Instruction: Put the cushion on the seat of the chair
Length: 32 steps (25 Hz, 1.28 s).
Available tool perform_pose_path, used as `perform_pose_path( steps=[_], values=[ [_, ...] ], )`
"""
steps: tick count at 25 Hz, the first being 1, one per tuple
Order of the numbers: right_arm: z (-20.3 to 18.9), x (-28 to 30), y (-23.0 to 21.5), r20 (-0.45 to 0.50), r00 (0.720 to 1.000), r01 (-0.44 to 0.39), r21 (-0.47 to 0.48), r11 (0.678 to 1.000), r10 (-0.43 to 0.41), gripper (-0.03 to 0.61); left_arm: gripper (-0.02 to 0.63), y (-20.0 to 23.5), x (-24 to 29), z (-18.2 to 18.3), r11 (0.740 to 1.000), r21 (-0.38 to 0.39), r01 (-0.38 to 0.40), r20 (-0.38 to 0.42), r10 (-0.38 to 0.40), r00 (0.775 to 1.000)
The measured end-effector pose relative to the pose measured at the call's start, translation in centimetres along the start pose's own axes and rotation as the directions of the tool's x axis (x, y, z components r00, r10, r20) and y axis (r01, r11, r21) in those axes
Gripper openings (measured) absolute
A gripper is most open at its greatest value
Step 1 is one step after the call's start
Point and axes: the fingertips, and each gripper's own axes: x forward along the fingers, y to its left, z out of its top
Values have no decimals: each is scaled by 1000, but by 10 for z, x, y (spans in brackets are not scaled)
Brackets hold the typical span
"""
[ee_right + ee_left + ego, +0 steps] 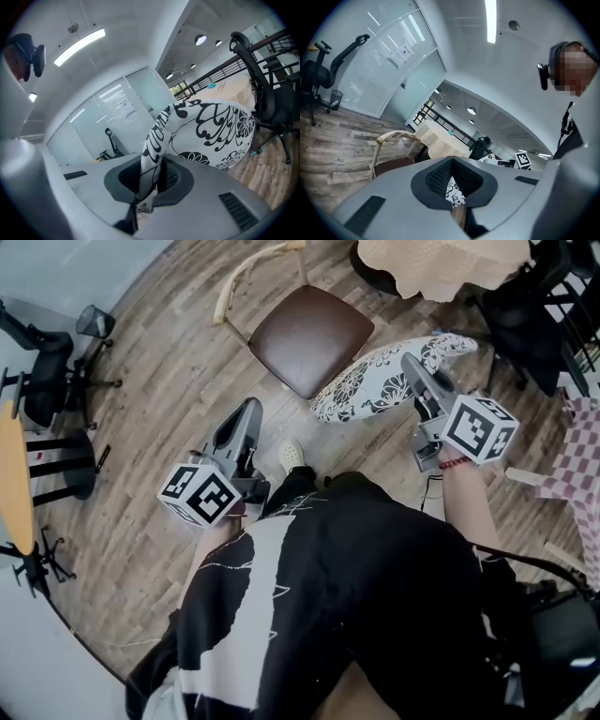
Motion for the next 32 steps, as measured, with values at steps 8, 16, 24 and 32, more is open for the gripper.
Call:
perform_pose_path(
  steps=[8, 16, 24, 32],
  values=[
    [26, 68, 36, 56, 998, 18, 18, 1000, -19, 21, 13, 64, 2, 70, 999, 30, 16, 0, -16, 1000],
    [37, 110, 60, 115, 993, 9, 71, 997, -17, 21, 14, 110, 10, 109, 997, 49, 51, -3, -51, 999],
    [46, 147, 61, 135, 990, 23, 139, 990, -42, 21, 14, 142, 21, 126, 997, 37, 69, -15, -68, 998],
    [65, 185, 57, 96, 992, 62, 171, 983, -79, 21, 14, 161, 32, 133, 998, -29, 48, -50, -50, 997]
  ],
)
